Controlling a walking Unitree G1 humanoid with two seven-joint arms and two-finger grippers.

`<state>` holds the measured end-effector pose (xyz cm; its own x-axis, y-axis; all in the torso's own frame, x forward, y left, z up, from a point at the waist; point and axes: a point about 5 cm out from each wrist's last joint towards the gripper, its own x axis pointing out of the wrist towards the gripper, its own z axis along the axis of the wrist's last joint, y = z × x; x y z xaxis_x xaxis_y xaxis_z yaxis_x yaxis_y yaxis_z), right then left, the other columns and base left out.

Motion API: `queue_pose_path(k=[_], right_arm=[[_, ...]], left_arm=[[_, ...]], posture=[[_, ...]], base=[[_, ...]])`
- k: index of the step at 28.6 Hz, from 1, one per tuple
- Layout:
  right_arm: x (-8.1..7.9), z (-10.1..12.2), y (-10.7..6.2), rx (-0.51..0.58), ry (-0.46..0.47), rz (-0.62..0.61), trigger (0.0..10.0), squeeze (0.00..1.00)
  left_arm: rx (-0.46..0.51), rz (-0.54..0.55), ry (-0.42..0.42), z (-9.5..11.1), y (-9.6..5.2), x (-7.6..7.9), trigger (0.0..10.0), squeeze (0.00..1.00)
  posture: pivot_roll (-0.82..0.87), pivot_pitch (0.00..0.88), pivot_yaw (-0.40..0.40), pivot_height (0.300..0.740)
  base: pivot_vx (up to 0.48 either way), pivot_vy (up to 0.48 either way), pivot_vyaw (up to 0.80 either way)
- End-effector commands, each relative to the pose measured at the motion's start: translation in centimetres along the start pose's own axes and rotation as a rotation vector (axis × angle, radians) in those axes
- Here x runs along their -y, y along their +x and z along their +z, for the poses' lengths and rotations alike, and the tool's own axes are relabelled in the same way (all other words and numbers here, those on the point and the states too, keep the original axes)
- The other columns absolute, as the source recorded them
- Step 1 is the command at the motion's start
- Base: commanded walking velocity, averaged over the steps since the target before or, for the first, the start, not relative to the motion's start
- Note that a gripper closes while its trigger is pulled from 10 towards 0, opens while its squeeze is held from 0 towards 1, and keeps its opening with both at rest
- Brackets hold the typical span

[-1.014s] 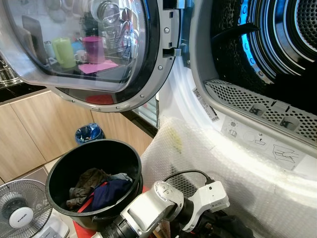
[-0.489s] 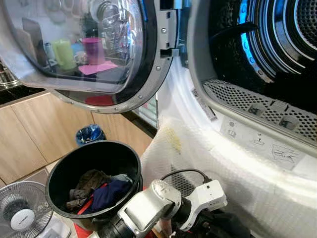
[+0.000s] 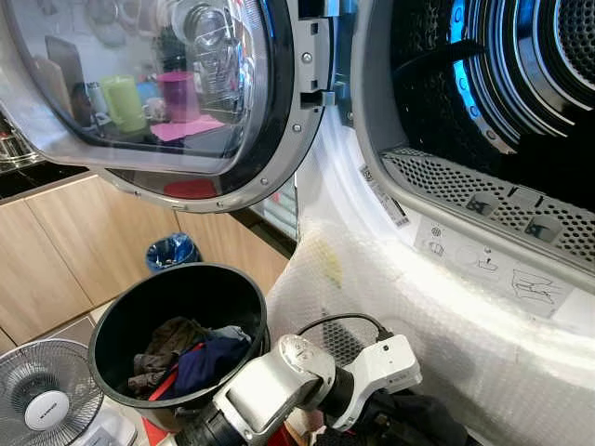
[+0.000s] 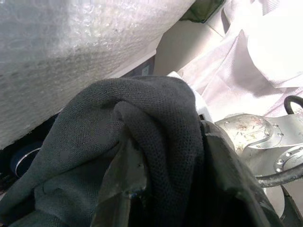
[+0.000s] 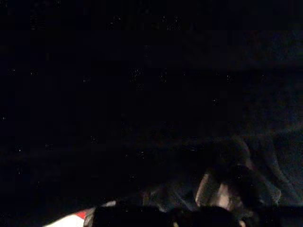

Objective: Clothes washing

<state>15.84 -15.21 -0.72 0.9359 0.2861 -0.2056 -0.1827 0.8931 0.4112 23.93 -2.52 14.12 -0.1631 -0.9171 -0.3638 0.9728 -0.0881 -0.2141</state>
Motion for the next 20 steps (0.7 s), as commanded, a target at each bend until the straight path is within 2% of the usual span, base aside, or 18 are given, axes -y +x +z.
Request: queue_pose_path(k=[1, 17, 18, 19, 20], right_arm=[[0.6, 0.7, -0.1, 0.046, 0.017, -0.036, 0.0, 0.0], [0.1, 0.9, 0.3, 0.06, 0.059, 0.03, 0.0, 0.0], [0.0, 0.9, 0.3, 0.061, 0.06, 0.031, 0.0, 0.0], [0.0, 1.0, 0.3, 0.062, 0.061, 0.031, 0.0, 0.0], [0.0, 1.0, 0.4, 0.066, 0.065, 0.037, 0.0, 0.0]], left_arm=[[0.015, -0.016, -0.01, 0.1, -0.2, 0.3, 0.0, 0.0], [0.035, 0.033, -0.005, 0.5, -0.9, 0.0, 0.0, 0.0], [0.034, 0.034, -0.005, 0.5, -0.9, 0.0, 0.4, 0.48], [0.035, 0.036, -0.008, 0.5, -1.0, -0.1, 0.9, 1.0], [0.034, 0.045, -0.015, 0.4, -1.3, -0.2, 1.9, 1.0]], posture=[[0.19, 0.0, 0.051, 0.74], [0.2, 0.0, 0.044, 0.74], [0.2, 0.0, 0.044, 0.74], [0.2, 0.0, 0.044, 0.74], [0.2, 0.0, 0.043, 0.74]], base=[[0.0, 0.0, 0.0], [0.0, 0.0, 0.0], [0.0, 0.0, 0.0], [0.0, 0.0, 0.0], [0.0, 0.0, 0.0]])
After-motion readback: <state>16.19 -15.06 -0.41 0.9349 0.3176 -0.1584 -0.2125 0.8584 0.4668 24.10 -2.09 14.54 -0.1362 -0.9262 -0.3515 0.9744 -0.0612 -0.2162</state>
